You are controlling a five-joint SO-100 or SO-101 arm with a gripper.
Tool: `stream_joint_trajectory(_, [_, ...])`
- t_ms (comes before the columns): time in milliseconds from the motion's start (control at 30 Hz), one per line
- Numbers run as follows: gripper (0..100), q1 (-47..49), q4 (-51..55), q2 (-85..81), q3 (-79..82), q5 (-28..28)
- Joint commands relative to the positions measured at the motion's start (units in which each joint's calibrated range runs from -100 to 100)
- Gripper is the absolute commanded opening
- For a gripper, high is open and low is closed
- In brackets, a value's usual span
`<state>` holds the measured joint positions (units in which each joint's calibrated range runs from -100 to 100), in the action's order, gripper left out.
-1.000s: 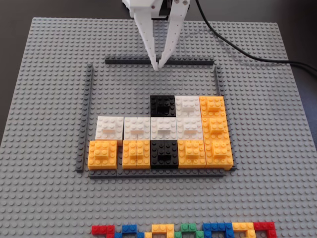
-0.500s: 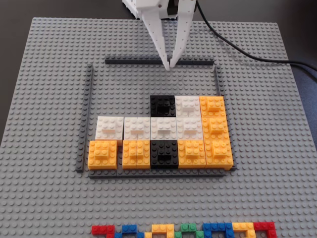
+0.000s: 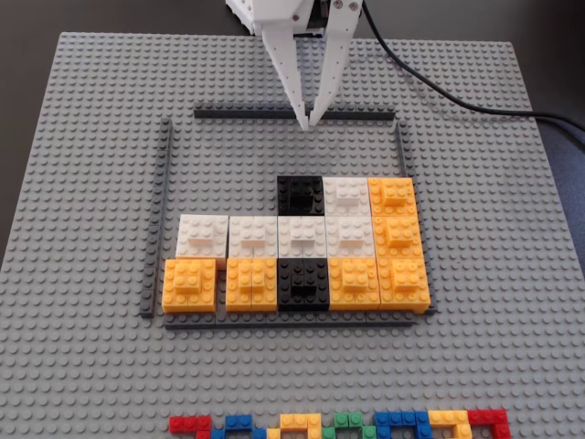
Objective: Grab the cube and place it into the grid
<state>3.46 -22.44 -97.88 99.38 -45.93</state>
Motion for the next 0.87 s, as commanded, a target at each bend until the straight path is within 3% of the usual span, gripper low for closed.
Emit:
stream_joint_trajectory(0, [0,-1.0,0.6,-2.1,0.5,-0.3])
stream_joint_trajectory(833, [0,-1.7,2.1,-2.1,0.5,0.5])
